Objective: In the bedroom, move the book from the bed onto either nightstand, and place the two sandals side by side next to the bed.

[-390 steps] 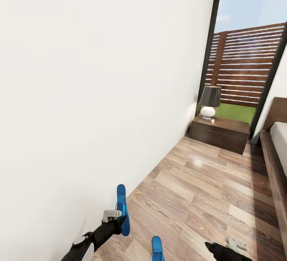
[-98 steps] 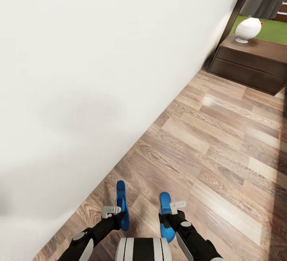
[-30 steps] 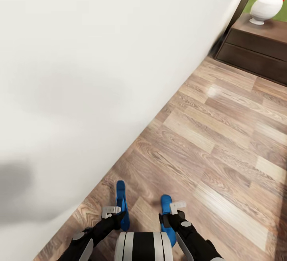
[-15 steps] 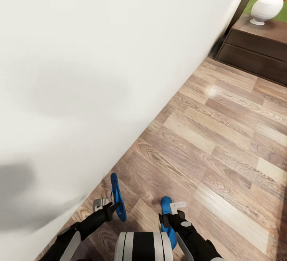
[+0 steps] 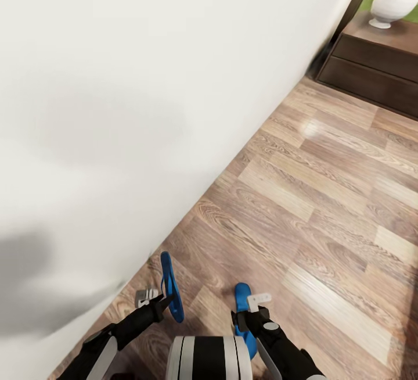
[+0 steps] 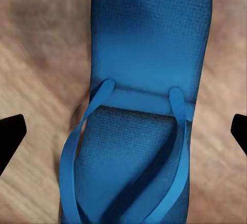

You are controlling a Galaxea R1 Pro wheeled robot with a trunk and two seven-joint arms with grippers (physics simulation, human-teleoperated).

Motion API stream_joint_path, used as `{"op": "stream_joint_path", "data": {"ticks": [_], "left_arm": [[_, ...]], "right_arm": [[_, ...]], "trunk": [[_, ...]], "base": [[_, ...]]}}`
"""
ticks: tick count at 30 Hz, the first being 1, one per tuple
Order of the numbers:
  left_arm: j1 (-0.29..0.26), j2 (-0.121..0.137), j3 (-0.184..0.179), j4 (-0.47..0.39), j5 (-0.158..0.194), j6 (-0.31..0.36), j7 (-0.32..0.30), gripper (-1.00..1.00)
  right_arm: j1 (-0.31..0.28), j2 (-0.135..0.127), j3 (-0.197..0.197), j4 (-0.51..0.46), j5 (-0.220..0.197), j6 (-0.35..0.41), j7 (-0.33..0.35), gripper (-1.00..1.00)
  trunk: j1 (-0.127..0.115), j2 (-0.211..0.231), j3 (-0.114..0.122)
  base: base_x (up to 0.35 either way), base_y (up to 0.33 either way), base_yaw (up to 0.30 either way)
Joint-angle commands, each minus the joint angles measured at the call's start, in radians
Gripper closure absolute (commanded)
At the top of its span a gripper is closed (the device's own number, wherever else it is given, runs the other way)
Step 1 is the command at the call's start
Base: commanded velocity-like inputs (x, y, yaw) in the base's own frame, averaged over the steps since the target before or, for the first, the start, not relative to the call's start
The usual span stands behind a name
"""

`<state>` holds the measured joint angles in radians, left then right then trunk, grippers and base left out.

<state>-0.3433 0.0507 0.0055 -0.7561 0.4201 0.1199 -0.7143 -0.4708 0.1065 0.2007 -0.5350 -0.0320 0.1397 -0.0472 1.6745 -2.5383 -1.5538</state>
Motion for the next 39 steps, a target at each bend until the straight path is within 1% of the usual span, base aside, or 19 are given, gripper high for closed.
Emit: {"op": "stream_joint_path", "data": {"ticks": [1,12,19,26,32,33,39], "left_arm": [[0.0,0.0,0.001,0.0,0.011,0.011,-0.004,1.0],[0.0,0.0,0.0,0.0,0.011,0.011,-0.004,1.0],[0.0,0.0,0.0,0.0,0.011,0.011,-0.004,1.0],[0.0,0.0,0.0,0.0,0.011,0.011,-0.004,1.0],[0.0,0.0,0.001,0.0,0.011,0.011,-0.004,1.0],[0.0,0.0,0.001,0.0,0.011,0.011,-0.004,1.0],[0.0,0.0,0.001,0.0,0.011,0.011,-0.004,1.0]], "right_arm": [[0.0,-0.001,0.005,-0.002,-0.003,0.006,-0.005,-1.0],[0.0,-0.001,0.005,-0.002,-0.003,0.006,-0.005,-1.0],[0.0,-0.001,0.005,-0.002,-0.003,0.006,-0.005,-1.0],[0.0,-0.001,0.005,-0.002,-0.003,0.006,-0.005,-1.0],[0.0,-0.001,0.005,-0.002,-0.003,0.006,-0.005,-1.0],[0.0,-0.001,0.005,-0.002,-0.003,0.006,-0.006,1.0],[0.0,-0.001,0.005,-0.004,-0.003,0.006,-0.006,1.0]], "trunk": [[0.0,0.0,-0.005],[0.005,-0.003,-0.047],[0.005,-0.003,-0.047],[0.008,-0.005,-0.074],[0.008,-0.005,-0.074],[0.008,-0.005,-0.074],[0.008,-0.005,-0.074]], "base": [[0.0,0.0,0.0],[0.0,0.0,0.0],[0.0,0.0,0.0],[0.0,0.0,0.0],[0.0,0.0,0.0],[0.0,0.0,0.0],[0.0,0.0,0.0]]}}
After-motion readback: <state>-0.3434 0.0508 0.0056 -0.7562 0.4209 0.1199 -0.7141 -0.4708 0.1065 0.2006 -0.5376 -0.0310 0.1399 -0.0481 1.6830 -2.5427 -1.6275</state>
